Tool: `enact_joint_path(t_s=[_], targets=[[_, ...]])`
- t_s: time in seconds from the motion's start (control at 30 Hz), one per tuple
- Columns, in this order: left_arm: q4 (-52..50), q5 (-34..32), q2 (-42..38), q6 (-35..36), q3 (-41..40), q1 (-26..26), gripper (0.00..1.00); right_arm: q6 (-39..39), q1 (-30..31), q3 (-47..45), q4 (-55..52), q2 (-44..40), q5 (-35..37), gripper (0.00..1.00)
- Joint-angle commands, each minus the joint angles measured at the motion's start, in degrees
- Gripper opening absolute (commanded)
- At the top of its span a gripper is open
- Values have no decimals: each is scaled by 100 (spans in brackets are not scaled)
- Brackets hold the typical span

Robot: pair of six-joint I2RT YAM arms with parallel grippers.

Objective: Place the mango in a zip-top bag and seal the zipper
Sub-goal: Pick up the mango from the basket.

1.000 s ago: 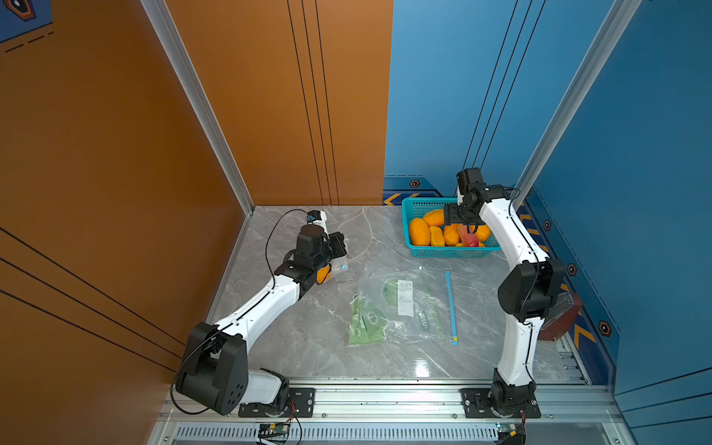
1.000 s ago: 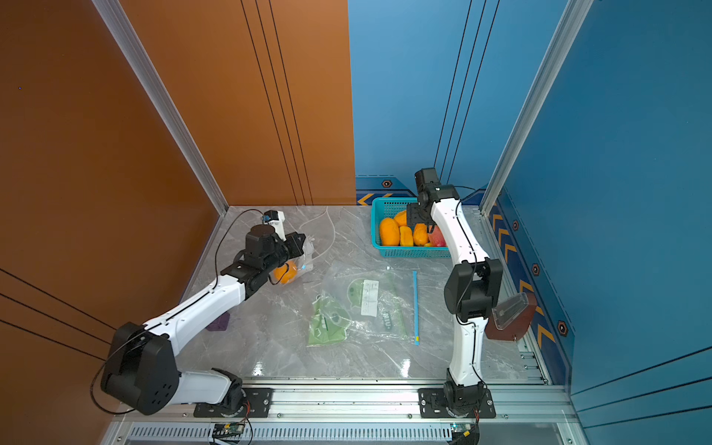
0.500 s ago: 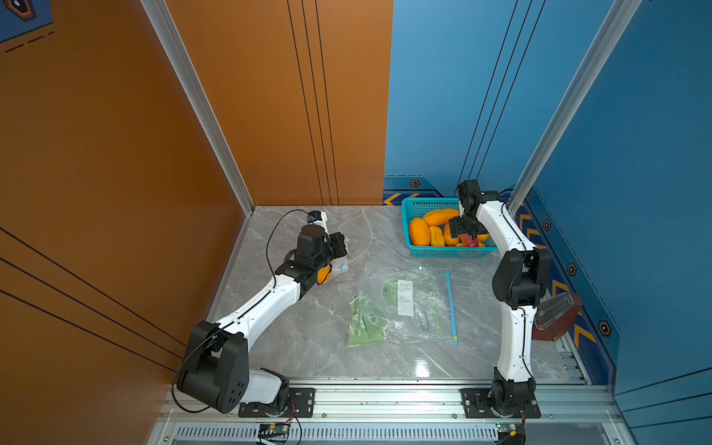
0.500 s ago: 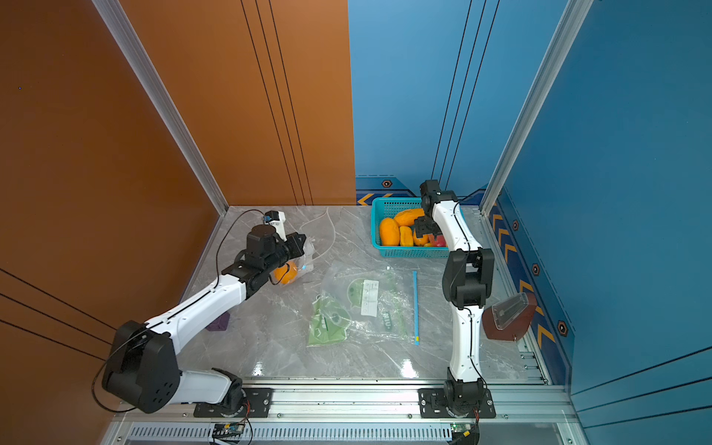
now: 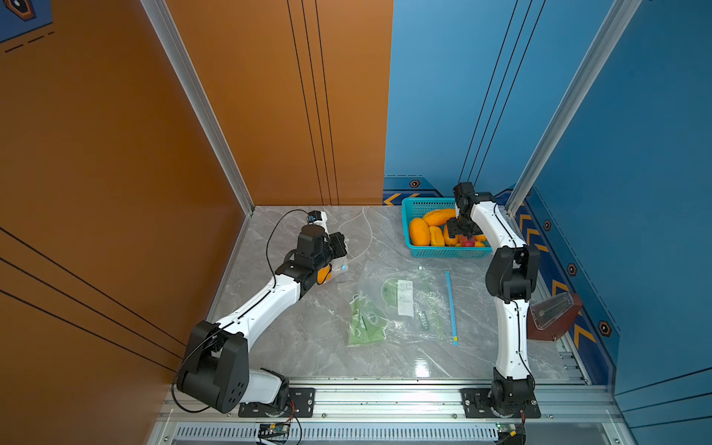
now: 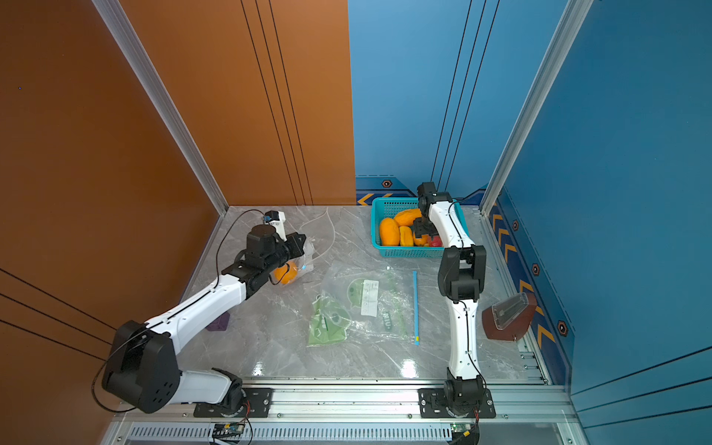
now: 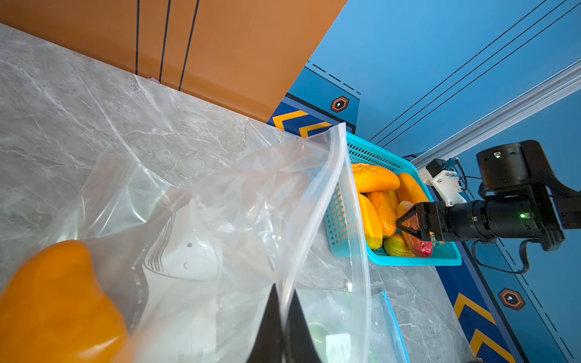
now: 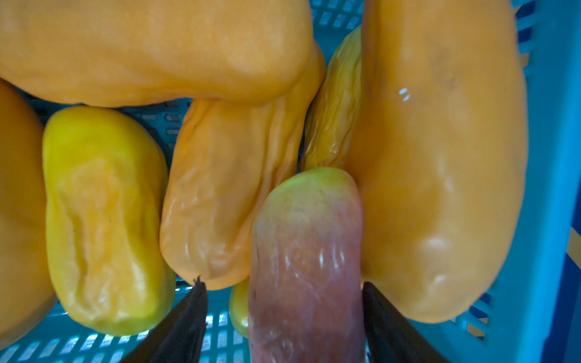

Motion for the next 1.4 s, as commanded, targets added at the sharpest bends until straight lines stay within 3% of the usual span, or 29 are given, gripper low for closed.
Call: enact_joint_path(t_s=[0.0, 0.1, 0.27, 0.43, 0.7, 0.9, 1.03, 1.37], targets=[[-14, 51, 17, -28, 164, -40, 0, 79, -64, 188, -143, 132, -50, 70], [-10, 34, 8, -28, 166, -40, 0, 90, -69, 199, -136, 121, -122, 62], [-13, 34, 15, -24, 154, -47, 0, 116, -76, 210, -134, 16, -228, 38], [-13, 39, 25, -26, 157, -49, 0, 198, -65, 201, -93, -289, -370, 27], [-11, 34, 17, -20, 149, -76, 0, 589, 61, 91, 124, -1033, -1097, 16], [-16, 29, 21, -20, 128, -98, 0, 1350, 540, -550, 812, -1942, -2309, 9], [-9, 25, 8, -26, 119, -118, 0, 2248, 1055, -1171, 1699, -2415, -3141, 7], [-12, 44, 8, -80, 62, -155, 0, 3632, 2678, -1491, 3001, -2189, -3651, 9]])
